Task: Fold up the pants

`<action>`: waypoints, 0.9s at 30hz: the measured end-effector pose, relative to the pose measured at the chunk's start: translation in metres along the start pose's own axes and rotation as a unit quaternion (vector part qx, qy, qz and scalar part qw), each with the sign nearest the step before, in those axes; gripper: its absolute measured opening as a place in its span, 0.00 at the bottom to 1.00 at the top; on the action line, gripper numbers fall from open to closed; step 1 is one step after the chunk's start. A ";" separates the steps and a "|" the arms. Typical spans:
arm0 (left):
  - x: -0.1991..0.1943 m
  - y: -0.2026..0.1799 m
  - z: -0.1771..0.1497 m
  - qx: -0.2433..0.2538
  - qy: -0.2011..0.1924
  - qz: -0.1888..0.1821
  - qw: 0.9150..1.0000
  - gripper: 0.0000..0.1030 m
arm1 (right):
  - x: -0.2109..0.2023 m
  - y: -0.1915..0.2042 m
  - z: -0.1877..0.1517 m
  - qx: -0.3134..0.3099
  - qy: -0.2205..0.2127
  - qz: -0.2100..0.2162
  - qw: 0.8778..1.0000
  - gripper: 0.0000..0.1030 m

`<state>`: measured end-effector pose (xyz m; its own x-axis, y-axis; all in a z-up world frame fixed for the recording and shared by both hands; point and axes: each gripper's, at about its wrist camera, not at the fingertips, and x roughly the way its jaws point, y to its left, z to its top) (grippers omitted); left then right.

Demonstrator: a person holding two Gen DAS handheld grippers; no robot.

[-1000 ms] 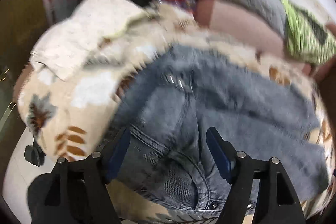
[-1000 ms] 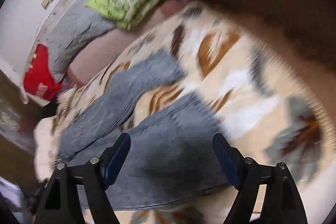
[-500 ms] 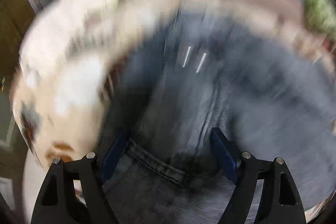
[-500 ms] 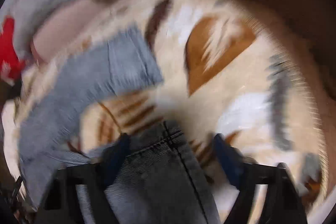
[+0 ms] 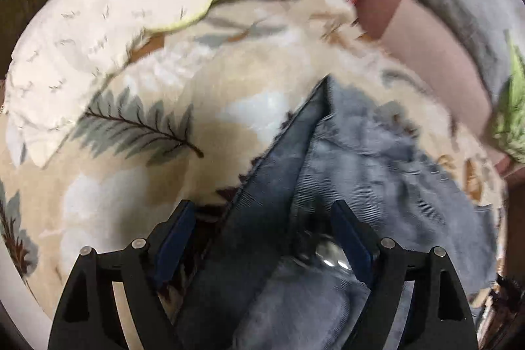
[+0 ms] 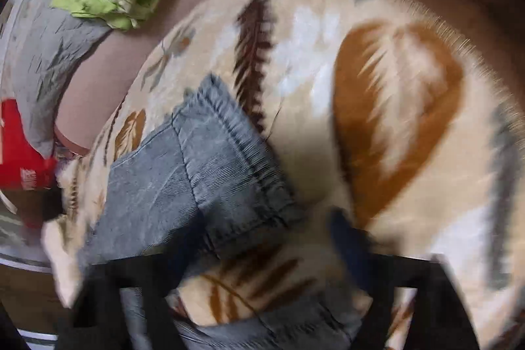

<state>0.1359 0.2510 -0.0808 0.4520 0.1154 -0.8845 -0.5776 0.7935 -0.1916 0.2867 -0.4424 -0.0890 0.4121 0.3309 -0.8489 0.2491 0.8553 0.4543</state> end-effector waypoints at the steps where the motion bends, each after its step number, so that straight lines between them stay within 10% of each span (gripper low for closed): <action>1: 0.007 -0.002 0.000 0.007 0.007 0.007 1.000 0.82 | -0.003 0.005 -0.005 -0.016 -0.004 -0.021 1.000 0.29; 7: 0.003 -0.016 0.000 0.033 -0.010 0.029 0.999 0.80 | -0.057 0.032 -0.025 -0.109 -0.092 -0.093 0.985 0.19; 9: 0.004 -0.022 0.008 0.039 -0.024 0.030 0.999 0.80 | -0.040 0.026 -0.030 -0.130 -0.073 -0.130 0.980 0.32; 10: 0.005 -0.025 0.014 0.038 -0.029 0.023 0.999 0.80 | -0.016 0.019 -0.031 -0.137 -0.027 -0.145 0.979 0.58; 11: 0.005 -0.027 0.020 0.037 -0.032 0.014 0.999 0.80 | 0.003 0.009 -0.031 -0.132 0.015 -0.142 0.981 0.65; 19: 0.029 -0.062 0.079 0.050 -0.032 -0.023 0.998 0.79 | -0.024 0.031 0.030 -0.079 -0.096 -0.013 0.992 0.71; 22: 0.043 -0.072 0.094 0.050 -0.006 -0.043 0.998 0.54 | 0.003 0.043 0.063 -0.083 -0.088 -0.019 0.992 0.71; 27: 0.068 -0.076 0.106 0.036 0.015 -0.042 0.998 0.54 | 0.046 0.044 0.074 -0.087 -0.033 -0.031 0.995 0.71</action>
<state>0.2822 0.2617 -0.0813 0.4754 0.0295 -0.8793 -0.4877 0.8407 -0.2355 0.3817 -0.4190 -0.0882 0.4580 0.2530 -0.8522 0.1220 0.9317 0.3422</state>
